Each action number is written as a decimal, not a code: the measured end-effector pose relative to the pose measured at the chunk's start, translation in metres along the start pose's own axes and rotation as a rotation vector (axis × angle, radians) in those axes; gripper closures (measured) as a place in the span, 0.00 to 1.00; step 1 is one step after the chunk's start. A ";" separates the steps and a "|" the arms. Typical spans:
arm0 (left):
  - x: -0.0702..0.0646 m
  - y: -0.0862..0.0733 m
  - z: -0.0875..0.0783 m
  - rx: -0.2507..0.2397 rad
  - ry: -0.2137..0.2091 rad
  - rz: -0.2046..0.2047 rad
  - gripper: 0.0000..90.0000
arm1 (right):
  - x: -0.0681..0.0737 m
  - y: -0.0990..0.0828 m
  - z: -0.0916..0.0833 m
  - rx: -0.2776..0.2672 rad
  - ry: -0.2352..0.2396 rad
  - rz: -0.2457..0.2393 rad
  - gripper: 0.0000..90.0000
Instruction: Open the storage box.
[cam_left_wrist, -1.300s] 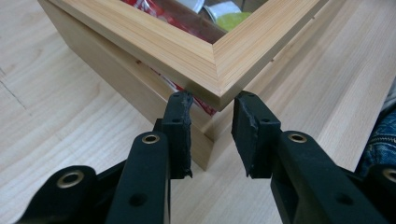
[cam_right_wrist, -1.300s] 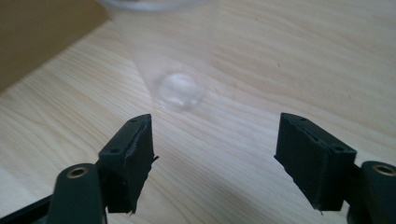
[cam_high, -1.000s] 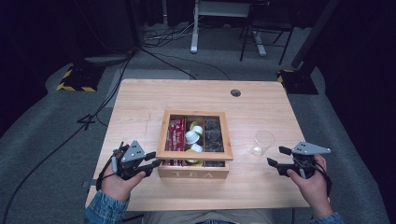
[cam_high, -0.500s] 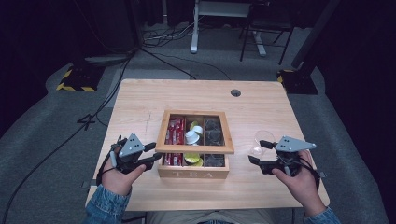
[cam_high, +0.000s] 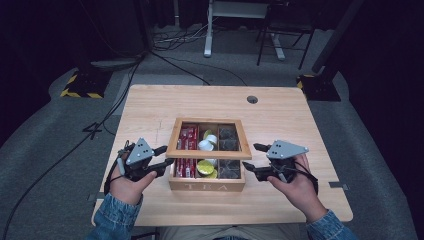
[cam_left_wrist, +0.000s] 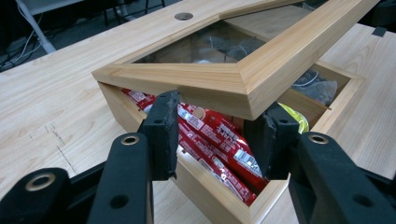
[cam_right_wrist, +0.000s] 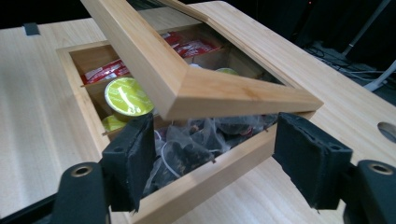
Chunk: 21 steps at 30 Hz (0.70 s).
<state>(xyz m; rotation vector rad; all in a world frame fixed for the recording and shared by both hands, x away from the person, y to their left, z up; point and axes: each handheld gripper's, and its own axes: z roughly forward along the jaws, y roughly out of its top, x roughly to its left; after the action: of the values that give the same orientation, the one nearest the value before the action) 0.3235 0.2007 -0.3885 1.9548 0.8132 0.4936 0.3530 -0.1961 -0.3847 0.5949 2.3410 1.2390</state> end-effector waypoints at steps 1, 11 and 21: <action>0.000 0.000 0.000 -0.001 0.001 0.000 0.61 | -0.001 0.001 0.002 0.012 -0.015 0.006 0.36; 0.001 0.002 0.003 -0.013 0.008 0.005 0.58 | -0.003 0.007 0.007 -0.035 -0.013 0.018 0.41; 0.002 0.002 0.001 -0.030 0.024 -0.020 0.51 | -0.005 0.012 0.006 -0.046 -0.009 -0.042 0.46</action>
<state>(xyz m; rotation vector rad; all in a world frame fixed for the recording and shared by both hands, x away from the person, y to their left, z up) 0.3265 0.2005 -0.3874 1.9144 0.8351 0.5150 0.3624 -0.1891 -0.3766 0.5325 2.2991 1.2658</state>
